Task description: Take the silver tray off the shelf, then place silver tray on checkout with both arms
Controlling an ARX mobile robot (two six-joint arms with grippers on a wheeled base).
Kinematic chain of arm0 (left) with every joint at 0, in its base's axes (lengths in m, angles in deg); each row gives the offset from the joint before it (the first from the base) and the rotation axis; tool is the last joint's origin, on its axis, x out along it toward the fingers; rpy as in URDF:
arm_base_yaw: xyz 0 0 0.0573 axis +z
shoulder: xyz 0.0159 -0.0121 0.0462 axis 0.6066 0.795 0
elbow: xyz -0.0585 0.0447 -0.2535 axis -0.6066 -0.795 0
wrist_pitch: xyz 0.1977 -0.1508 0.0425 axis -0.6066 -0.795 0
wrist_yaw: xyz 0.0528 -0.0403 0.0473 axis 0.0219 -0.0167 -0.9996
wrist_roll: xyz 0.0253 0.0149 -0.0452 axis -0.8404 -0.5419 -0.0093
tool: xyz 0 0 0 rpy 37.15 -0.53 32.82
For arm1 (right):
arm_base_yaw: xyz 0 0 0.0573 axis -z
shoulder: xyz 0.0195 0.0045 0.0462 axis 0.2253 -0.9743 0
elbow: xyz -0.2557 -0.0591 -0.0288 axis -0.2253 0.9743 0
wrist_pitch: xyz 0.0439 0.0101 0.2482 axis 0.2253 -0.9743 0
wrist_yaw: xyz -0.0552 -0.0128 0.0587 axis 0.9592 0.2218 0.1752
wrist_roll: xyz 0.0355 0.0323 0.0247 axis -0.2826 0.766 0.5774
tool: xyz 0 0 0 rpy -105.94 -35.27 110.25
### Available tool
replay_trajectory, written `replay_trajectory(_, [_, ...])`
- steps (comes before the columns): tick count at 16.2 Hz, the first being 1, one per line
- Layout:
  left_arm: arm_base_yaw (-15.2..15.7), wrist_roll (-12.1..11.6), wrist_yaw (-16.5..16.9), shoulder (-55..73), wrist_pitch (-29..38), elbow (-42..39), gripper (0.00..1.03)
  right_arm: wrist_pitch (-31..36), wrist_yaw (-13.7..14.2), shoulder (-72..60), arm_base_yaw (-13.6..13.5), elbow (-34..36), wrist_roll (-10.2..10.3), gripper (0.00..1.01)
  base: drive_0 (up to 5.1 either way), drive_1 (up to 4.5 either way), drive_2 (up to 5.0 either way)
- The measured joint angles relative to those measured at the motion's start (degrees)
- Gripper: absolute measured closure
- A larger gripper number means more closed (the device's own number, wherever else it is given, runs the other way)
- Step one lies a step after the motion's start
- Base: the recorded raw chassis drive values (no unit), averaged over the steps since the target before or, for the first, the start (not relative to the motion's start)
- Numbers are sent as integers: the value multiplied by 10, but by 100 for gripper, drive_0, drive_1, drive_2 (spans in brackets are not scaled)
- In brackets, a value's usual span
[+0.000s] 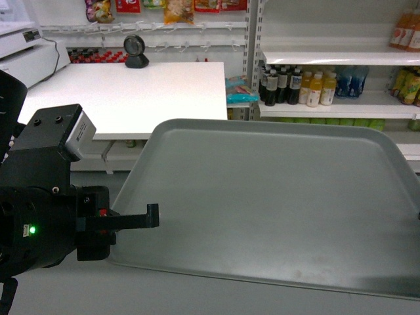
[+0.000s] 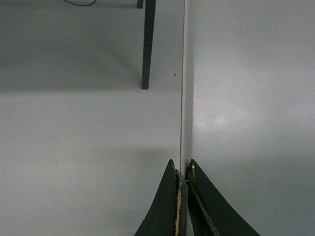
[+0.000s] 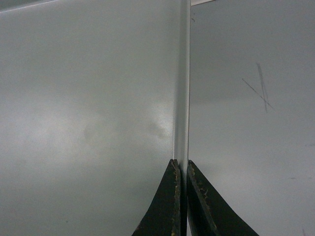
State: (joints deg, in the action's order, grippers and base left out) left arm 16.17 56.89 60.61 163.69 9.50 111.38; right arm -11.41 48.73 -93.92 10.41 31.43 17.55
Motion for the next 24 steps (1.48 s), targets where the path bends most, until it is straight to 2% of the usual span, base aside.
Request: replay_trajectory(24, [2, 0, 0, 0, 1, 0, 100, 1, 0, 0, -3, 0, 2, 99, -503, 241, 241])
